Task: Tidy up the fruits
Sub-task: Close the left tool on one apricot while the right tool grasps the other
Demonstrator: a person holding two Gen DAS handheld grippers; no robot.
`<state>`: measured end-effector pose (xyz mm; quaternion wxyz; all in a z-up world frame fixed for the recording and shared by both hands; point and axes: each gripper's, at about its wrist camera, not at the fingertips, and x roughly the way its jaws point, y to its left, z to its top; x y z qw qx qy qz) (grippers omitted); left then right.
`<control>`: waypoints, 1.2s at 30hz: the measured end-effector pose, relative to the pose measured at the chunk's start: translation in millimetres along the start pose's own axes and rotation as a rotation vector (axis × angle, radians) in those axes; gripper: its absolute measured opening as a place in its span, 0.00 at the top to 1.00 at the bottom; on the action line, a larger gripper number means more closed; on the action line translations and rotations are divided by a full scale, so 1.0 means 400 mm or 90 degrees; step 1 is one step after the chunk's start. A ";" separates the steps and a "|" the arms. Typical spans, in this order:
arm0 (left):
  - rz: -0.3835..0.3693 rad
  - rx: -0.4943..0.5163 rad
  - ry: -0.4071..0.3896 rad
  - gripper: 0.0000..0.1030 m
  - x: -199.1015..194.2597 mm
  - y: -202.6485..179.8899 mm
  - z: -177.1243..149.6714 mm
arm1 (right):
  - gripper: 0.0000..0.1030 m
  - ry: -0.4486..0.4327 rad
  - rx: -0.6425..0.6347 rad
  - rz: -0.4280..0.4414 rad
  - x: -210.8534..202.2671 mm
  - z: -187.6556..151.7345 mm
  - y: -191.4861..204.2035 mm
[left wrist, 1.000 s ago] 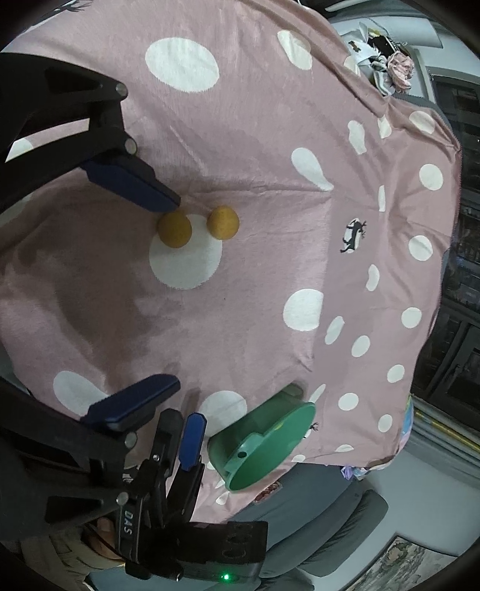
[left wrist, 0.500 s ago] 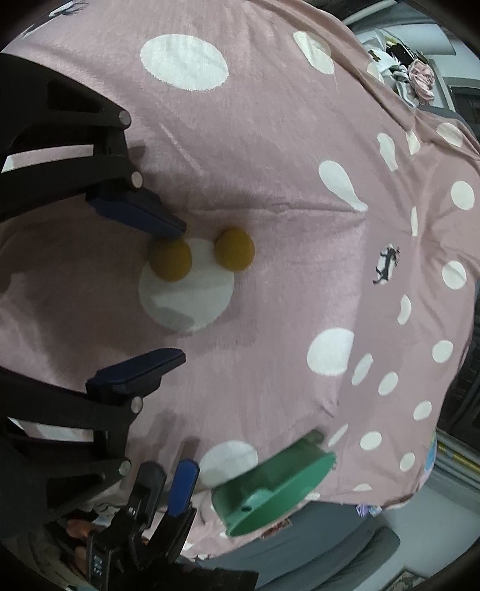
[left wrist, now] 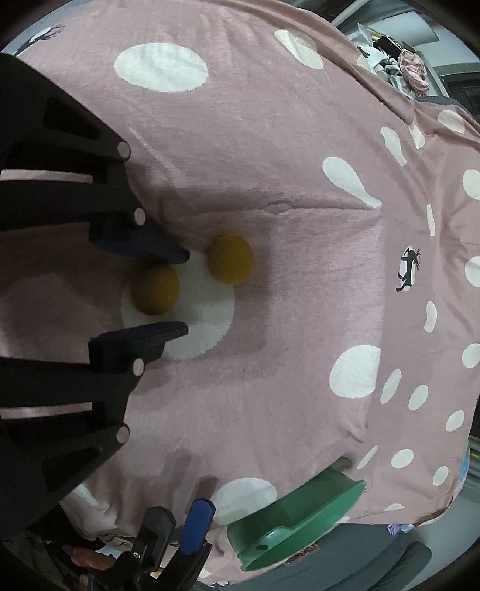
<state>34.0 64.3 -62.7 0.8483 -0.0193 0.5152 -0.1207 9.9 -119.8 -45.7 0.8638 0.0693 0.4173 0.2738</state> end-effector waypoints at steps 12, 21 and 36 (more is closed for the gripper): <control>-0.071 -0.005 -0.019 0.74 -0.026 -0.001 -0.033 | 0.49 0.010 0.025 0.044 0.030 0.050 0.002; -0.103 -0.020 -0.032 0.74 -0.043 0.015 -0.051 | 0.49 0.088 -0.035 0.061 0.174 0.129 0.086; -0.138 -0.026 -0.051 0.74 -0.055 0.034 -0.058 | 0.49 0.173 -0.083 0.049 0.366 0.185 0.137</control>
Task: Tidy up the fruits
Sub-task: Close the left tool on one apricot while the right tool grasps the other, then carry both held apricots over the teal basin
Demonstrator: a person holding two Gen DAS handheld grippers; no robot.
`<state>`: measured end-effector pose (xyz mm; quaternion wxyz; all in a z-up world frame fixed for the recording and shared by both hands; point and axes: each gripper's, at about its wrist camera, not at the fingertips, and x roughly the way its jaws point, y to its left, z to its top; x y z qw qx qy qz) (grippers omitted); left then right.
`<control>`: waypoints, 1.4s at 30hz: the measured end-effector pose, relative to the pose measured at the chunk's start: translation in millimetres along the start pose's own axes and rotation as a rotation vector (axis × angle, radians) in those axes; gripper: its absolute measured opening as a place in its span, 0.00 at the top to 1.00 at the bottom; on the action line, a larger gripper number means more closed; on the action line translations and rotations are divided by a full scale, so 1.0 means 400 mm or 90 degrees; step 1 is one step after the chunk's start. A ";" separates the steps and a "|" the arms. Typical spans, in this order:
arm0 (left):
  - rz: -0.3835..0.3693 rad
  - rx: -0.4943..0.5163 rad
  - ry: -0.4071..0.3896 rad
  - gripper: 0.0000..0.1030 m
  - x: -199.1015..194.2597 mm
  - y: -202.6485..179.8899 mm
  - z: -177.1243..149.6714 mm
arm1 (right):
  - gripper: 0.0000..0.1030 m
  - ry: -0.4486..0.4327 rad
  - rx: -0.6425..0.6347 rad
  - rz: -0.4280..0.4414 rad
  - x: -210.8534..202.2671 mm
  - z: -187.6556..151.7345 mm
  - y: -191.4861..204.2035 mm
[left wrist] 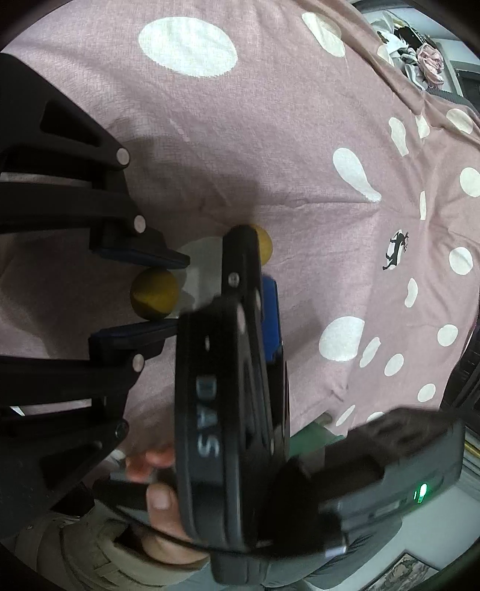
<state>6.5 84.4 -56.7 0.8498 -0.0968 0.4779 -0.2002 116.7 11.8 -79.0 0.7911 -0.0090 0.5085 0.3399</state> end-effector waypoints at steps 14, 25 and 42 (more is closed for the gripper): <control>-0.011 -0.001 -0.004 0.74 0.000 0.006 -0.004 | 0.71 0.013 -0.041 -0.016 0.024 0.015 0.013; -0.002 -0.001 -0.003 0.73 0.001 0.001 -0.004 | 0.71 -0.007 -0.043 -0.028 -0.041 -0.026 0.007; 0.018 -0.003 -0.005 0.74 0.000 -0.017 -0.003 | 0.71 -0.066 0.047 -0.044 -0.177 -0.142 -0.065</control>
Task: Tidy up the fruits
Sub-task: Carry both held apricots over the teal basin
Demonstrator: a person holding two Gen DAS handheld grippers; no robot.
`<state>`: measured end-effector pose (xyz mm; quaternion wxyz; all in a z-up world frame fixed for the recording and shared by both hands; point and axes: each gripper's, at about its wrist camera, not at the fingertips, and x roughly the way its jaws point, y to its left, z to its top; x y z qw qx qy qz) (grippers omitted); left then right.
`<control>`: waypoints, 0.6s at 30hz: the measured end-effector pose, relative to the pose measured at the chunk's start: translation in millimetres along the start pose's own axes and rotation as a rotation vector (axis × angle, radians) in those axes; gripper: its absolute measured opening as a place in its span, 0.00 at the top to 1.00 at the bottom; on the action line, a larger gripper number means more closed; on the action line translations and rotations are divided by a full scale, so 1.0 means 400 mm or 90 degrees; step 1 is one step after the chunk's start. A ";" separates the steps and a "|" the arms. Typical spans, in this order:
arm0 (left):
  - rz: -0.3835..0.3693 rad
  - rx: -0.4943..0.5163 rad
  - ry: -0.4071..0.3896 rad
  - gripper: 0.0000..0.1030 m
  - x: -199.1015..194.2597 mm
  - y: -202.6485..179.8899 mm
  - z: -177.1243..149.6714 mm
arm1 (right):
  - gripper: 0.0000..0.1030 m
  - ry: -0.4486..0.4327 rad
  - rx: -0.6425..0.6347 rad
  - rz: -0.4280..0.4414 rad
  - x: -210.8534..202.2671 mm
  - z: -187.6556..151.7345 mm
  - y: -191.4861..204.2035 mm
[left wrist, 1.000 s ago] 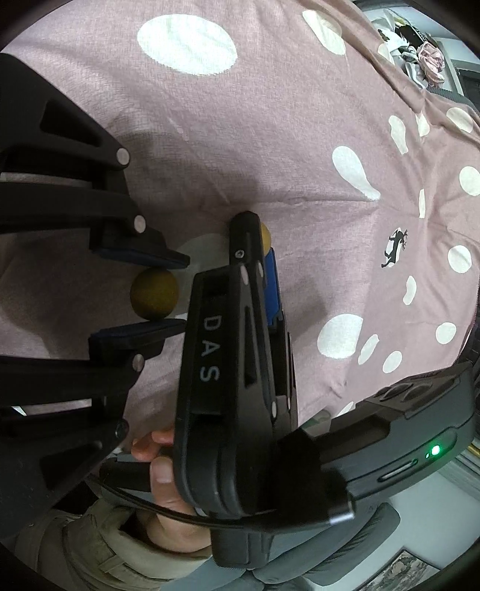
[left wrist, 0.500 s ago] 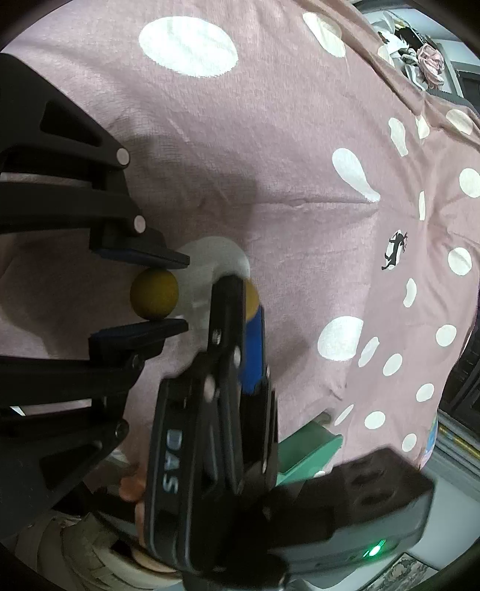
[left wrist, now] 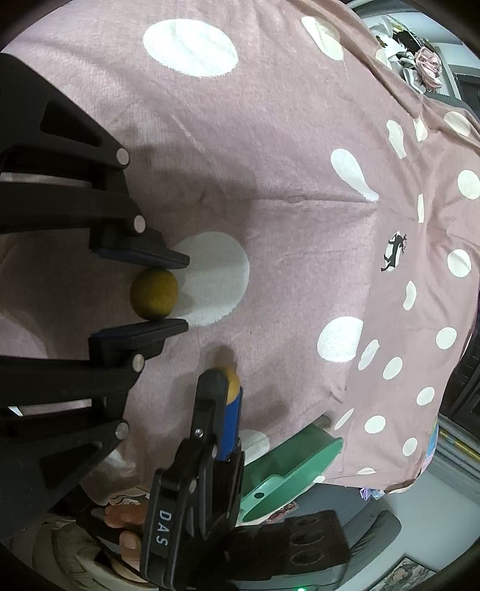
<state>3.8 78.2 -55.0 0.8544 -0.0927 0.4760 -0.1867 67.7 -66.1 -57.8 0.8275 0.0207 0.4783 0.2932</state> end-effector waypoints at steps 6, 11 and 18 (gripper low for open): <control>0.002 0.004 -0.005 0.74 0.002 -0.011 0.008 | 0.71 -0.007 0.022 0.004 -0.015 -0.022 -0.023; 0.004 0.011 -0.009 0.74 -0.002 -0.022 0.013 | 0.71 -0.014 0.030 0.013 -0.022 -0.030 -0.033; 0.009 0.018 -0.008 0.74 0.000 -0.035 0.018 | 0.71 -0.026 0.038 0.020 -0.036 -0.036 -0.043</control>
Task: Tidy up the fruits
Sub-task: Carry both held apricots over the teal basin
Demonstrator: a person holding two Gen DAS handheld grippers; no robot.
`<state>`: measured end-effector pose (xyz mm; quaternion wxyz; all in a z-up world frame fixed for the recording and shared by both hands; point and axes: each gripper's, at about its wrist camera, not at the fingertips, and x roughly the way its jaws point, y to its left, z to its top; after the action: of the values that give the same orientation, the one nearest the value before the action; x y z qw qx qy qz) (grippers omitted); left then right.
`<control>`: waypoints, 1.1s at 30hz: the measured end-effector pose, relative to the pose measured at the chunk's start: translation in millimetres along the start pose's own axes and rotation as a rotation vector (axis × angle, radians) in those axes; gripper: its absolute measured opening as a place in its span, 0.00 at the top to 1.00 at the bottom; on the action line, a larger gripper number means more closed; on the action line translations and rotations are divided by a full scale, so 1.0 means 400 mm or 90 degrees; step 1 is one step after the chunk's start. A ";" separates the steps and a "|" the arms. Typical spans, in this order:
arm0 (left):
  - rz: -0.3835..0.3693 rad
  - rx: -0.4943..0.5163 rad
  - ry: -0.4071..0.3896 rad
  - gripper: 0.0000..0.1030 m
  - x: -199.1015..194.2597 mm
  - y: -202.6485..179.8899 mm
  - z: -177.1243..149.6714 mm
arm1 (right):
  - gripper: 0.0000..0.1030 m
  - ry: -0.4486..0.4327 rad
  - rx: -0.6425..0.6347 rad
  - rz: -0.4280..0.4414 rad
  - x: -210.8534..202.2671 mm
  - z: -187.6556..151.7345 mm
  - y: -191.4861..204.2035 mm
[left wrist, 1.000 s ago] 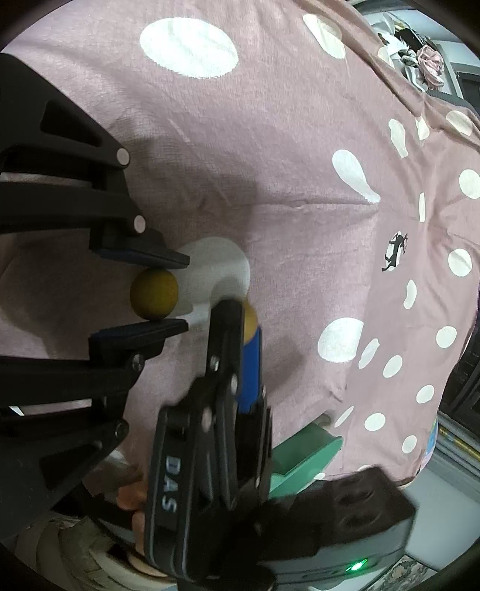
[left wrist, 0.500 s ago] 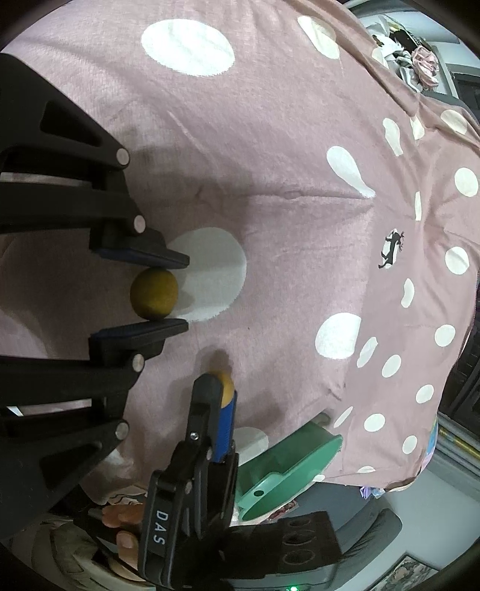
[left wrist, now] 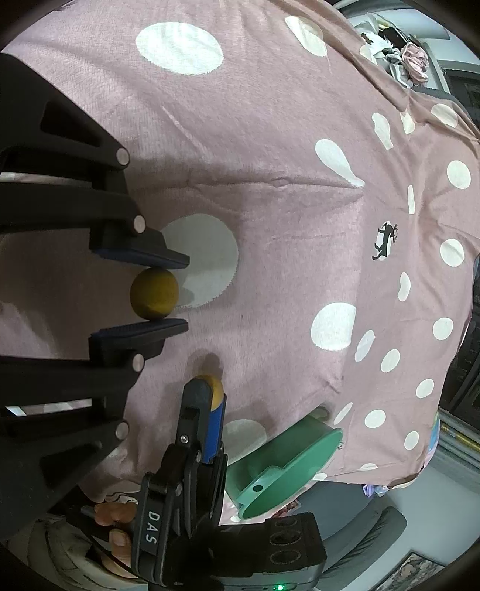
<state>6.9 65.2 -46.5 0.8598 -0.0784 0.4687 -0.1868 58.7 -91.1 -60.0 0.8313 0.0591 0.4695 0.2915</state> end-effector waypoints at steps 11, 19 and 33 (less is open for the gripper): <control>0.003 0.006 0.000 0.74 -0.001 -0.014 0.002 | 0.71 -0.012 0.011 0.002 -0.021 -0.010 -0.013; 0.004 0.007 -0.005 0.74 -0.004 -0.020 0.003 | 0.71 -0.022 0.017 0.007 -0.036 -0.016 -0.021; 0.012 0.023 -0.006 0.74 -0.010 -0.053 0.017 | 0.71 -0.042 0.027 0.020 -0.066 -0.029 -0.040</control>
<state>5.4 47.1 -33.1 0.8650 -0.0593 0.4621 -0.1864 46.0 -120.6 -52.8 0.8402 0.0935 0.4469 0.2927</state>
